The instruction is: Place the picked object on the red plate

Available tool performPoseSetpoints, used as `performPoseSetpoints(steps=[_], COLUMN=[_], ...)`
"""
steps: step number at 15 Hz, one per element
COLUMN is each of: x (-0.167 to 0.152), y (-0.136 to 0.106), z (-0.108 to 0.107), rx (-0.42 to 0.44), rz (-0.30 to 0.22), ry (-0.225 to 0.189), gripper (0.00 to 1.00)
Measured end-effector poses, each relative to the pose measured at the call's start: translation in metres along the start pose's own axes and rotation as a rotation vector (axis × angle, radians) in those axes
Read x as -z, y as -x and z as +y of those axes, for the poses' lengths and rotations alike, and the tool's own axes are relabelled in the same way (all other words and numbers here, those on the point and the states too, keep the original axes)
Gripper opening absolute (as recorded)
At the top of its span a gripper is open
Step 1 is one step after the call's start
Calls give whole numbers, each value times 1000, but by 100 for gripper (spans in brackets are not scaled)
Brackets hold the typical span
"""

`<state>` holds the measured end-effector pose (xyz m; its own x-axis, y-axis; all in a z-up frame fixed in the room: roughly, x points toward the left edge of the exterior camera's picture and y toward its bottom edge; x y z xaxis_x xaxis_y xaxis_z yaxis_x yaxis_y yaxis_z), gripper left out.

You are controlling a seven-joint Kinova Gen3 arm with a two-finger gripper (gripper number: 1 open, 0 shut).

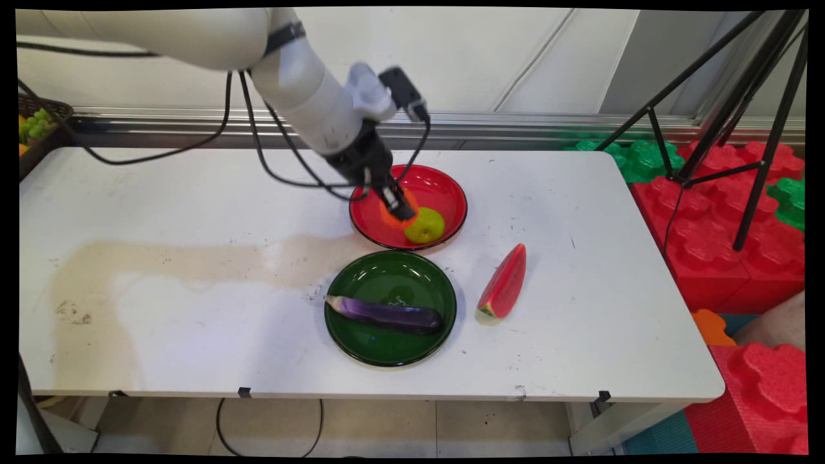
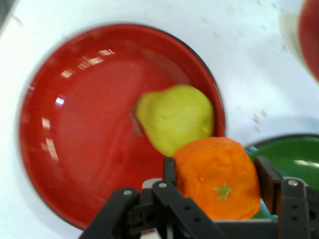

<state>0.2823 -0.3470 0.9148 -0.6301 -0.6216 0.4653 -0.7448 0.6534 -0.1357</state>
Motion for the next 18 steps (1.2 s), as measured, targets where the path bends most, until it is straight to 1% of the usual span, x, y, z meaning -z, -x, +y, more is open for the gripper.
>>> performPoseSetpoints(steps=[3,5,8,10,13,14,18], x=[6,2,-9,-20,-44,-50,-88], y=[-12,-19,-26,-29,-34,-35,-34], z=[-17,-28,-42,-52,-70,-74,-96], rx=[18,32,53,65,79,80,90], rz=[26,33,34,32,27,25,3], ry=[-34,-51,-65,-74,-83,-84,-79], gripper=[0,0,0,0,0,0,0])
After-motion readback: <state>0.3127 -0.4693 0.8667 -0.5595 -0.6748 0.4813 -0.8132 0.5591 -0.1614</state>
